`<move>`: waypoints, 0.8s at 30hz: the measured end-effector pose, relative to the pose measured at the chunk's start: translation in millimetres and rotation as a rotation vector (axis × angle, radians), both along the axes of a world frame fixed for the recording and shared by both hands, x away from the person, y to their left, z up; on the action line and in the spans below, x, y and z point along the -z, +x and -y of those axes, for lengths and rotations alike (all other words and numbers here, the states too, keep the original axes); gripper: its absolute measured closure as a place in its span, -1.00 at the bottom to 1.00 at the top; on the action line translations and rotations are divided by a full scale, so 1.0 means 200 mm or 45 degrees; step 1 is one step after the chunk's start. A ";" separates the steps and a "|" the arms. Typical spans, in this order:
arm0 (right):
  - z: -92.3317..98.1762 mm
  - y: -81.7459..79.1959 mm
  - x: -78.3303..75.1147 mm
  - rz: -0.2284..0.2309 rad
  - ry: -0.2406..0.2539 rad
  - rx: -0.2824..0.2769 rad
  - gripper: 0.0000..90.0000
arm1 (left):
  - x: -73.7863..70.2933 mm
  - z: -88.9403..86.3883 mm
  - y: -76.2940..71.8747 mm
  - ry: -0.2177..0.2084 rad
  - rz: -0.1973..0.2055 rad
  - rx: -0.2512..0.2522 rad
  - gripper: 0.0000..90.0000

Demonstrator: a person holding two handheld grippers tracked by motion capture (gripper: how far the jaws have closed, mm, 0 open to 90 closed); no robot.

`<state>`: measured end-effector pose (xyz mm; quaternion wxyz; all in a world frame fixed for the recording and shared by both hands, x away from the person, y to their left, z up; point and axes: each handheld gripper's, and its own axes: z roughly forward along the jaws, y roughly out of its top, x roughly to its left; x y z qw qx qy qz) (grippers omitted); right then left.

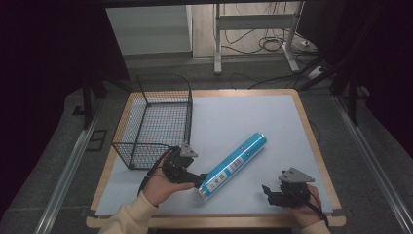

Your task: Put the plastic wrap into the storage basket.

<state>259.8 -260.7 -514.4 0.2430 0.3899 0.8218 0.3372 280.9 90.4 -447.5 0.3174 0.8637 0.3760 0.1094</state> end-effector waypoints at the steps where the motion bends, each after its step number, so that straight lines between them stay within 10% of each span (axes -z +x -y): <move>1: 0.00 0.00 0.00 0.000 -0.004 -0.001 -0.72 | 0.00 0.00 0.01 0.006 -0.003 0.003 -0.62; 24: 0.01 0.01 0.00 0.004 -0.015 0.004 -0.72 | -0.04 0.18 0.13 0.037 -0.020 0.057 -0.63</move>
